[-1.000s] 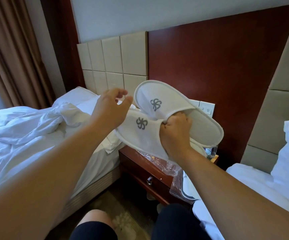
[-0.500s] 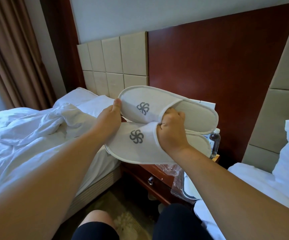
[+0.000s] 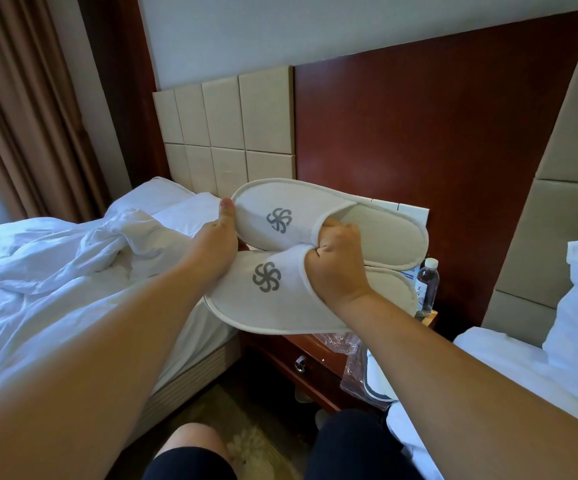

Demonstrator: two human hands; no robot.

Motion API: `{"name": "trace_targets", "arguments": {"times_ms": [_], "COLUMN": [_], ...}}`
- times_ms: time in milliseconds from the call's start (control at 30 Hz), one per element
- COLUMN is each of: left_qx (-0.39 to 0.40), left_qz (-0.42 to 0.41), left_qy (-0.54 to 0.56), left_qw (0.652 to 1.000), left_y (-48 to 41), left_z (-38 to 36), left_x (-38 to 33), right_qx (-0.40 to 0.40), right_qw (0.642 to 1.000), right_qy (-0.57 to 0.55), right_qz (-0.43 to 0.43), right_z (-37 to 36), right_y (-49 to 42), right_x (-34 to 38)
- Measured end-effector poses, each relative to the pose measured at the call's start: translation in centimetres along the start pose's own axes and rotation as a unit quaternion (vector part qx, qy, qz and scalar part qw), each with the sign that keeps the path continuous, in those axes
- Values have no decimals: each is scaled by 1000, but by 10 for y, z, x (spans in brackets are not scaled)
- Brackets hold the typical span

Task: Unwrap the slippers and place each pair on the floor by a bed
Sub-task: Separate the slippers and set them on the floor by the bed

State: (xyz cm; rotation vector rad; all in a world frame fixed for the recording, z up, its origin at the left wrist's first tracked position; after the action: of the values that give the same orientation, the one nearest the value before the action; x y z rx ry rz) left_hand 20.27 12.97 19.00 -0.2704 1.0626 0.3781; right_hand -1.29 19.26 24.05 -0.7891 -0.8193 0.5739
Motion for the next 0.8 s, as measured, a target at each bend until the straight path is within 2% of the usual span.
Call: {"name": "trace_targets", "arguments": {"times_ms": [133, 333, 633, 800], "left_qx": [6, -12, 9, -19], "left_qz": [3, -22, 6, -45], "left_qy": [13, 48, 62, 77], "left_qw": [1000, 999, 998, 996], "left_y": [-4, -5, 1, -6], "left_z": [-2, 0, -10, 2], "left_x": [6, 4, 8, 9], "right_qx": [-8, -37, -3, -20], "right_qw": [1000, 997, 999, 998], "right_qy": [0, -19, 29, -37], "right_qz": [8, 69, 30, 50], "right_z": [3, 6, 4, -1], "right_y": [-2, -3, -7, -1], "right_x": [7, 39, 20, 37]}}
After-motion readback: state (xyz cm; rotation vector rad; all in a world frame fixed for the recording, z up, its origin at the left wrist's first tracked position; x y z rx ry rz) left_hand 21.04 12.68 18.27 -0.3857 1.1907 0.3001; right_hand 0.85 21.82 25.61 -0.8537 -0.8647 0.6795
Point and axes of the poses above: each hand's wrist, its own y-axis away from the middle knuckle, its own z-axis out of the back of the hand, x = y × z, the point moved 10 cm from there along -y, towards the middle knuckle, and after that the axes turned 8 degrees about z, right-handed, at the moved point
